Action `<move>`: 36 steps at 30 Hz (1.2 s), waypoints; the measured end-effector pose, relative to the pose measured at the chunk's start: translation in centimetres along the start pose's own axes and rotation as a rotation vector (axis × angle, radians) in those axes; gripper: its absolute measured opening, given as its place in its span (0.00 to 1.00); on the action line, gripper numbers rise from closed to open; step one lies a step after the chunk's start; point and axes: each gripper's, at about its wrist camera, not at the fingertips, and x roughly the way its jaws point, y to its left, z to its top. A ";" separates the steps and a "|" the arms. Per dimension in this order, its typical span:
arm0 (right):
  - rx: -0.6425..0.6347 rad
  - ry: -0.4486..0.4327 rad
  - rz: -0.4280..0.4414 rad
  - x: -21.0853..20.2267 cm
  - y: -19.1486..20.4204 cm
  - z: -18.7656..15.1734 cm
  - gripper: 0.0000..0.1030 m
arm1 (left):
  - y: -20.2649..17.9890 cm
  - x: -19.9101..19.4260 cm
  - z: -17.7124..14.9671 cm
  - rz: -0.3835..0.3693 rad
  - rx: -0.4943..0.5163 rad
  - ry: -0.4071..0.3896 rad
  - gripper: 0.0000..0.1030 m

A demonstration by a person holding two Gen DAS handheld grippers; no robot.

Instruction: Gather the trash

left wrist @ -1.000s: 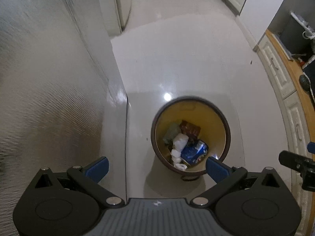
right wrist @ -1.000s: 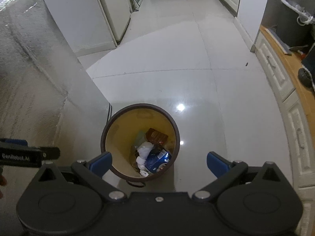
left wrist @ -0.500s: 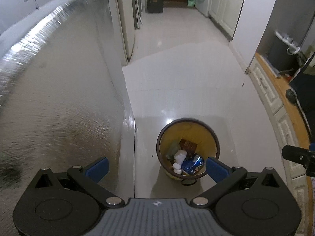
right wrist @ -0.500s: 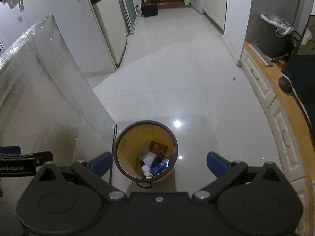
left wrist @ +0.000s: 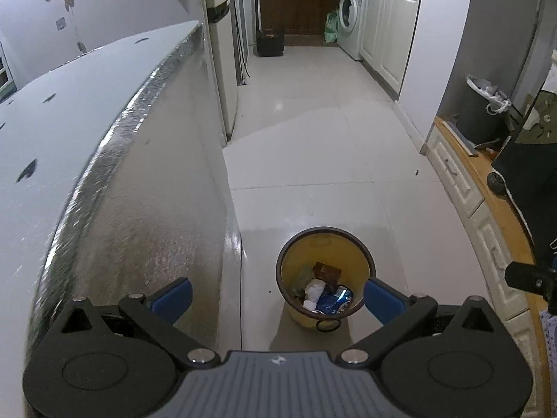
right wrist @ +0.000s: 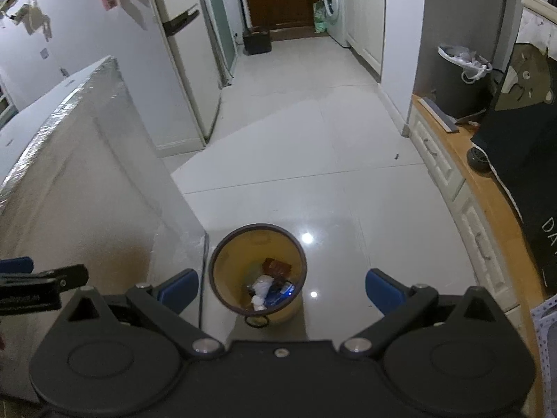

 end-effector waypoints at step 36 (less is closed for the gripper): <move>-0.097 -0.191 -0.079 -10.7 0.5 -9.9 1.00 | 0.8 -11.6 -11.1 0.026 -0.013 -0.183 1.00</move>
